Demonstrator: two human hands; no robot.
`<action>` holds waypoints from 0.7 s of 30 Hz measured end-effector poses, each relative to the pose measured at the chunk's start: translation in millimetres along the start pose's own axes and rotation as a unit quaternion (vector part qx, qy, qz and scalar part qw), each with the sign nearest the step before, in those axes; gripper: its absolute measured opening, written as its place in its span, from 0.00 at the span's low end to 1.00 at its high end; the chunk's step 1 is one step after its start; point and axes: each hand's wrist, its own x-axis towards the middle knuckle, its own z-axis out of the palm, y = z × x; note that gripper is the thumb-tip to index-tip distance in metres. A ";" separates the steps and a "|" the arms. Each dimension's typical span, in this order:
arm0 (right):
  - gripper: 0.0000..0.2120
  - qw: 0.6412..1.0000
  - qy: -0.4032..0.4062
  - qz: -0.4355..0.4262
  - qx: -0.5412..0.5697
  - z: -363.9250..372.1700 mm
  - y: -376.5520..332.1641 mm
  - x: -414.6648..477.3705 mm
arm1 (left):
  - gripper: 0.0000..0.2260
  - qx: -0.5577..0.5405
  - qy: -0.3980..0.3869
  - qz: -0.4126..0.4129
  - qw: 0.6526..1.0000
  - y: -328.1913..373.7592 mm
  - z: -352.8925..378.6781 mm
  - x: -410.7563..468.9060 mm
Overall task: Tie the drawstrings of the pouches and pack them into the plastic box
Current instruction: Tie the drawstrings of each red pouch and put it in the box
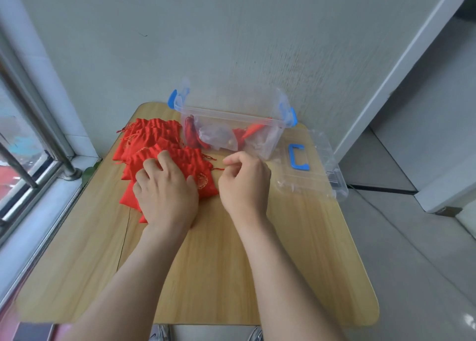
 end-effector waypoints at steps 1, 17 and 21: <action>0.15 1.000 -0.008 0.018 0.008 -2.1 -0.6 -4.7 | 0.27 -0.005 -0.003 0.002 1.000 -0.3 -1.2 0.2; 0.15 0.986 -0.072 0.128 0.076 -19.2 7.1 -26.3 | 0.40 0.050 0.011 -0.029 0.998 -4.6 1.7 -2.6; 0.14 0.981 -0.077 0.152 0.096 -17.6 6.9 -23.1 | 0.30 0.026 0.041 -0.019 0.999 -2.9 -2.2 -0.4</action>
